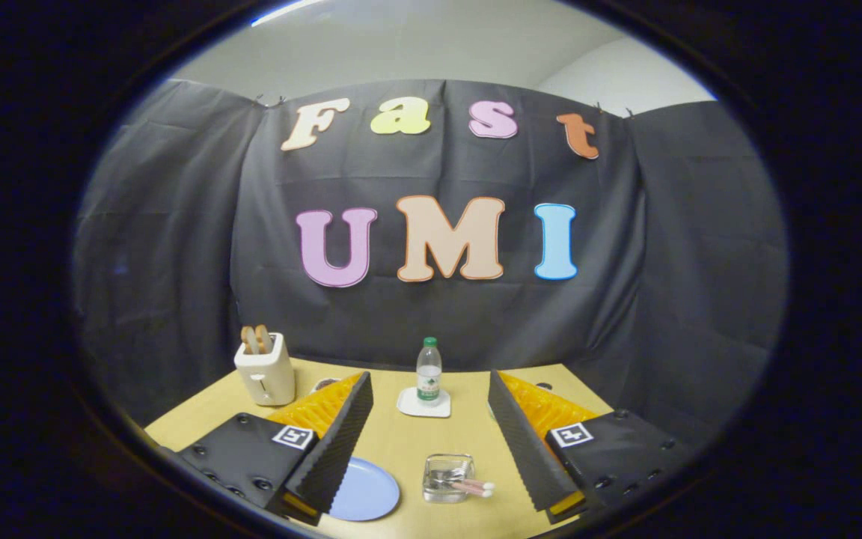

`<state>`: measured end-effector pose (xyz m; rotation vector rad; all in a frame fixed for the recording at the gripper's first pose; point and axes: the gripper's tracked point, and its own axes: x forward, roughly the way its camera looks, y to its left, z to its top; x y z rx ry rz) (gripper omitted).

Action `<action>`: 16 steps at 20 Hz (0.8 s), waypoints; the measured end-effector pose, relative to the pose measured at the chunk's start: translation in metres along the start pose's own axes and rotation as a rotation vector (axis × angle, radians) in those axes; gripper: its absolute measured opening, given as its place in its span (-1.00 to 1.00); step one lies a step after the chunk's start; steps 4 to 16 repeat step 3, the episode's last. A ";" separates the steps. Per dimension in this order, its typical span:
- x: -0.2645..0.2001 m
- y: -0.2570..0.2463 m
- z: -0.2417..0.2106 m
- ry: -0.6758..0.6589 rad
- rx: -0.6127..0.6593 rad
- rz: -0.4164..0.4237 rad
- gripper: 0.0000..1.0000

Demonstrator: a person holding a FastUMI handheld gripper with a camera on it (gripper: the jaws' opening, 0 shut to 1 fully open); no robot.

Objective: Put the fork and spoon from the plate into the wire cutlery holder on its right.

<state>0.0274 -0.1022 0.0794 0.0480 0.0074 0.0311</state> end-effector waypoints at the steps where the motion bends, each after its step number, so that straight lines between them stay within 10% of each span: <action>1: -0.002 -0.002 -0.001 -0.006 0.000 -0.003 0.96; 16: -0.005 -0.011 0.000 -0.018 -0.025 -0.012 0.96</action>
